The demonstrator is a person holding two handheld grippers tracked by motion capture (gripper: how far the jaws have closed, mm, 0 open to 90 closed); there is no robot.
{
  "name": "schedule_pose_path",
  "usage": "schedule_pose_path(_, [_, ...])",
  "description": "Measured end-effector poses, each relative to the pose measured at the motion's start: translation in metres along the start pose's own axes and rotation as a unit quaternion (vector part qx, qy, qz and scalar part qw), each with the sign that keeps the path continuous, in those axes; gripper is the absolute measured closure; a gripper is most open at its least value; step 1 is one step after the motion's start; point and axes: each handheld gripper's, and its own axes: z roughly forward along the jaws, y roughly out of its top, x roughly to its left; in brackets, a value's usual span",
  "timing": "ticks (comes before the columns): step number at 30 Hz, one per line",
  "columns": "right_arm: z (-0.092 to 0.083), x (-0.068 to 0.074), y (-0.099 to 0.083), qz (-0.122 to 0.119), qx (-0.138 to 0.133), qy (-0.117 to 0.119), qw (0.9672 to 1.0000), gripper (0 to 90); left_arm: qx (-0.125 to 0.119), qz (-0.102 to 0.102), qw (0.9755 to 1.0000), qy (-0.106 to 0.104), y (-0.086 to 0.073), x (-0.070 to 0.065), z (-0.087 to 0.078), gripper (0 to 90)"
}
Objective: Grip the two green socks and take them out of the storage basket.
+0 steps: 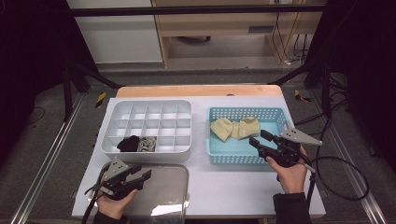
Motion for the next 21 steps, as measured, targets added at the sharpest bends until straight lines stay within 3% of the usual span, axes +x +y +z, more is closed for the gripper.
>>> schedule_pose_path(8, [0.012, -0.007, 0.01, -0.012, 0.015, -0.004, 0.9998, 46.1, 0.004, 0.002, 1.0, 0.002, -0.004, -0.001, 0.002, 49.5])
schedule_pose_path(21, [0.03, -0.021, 0.02, -0.005, 0.025, -0.018, 0.9995, 47.2, 0.01, 0.0, 0.9999, 0.006, -0.009, 0.002, 0.006, 49.0])
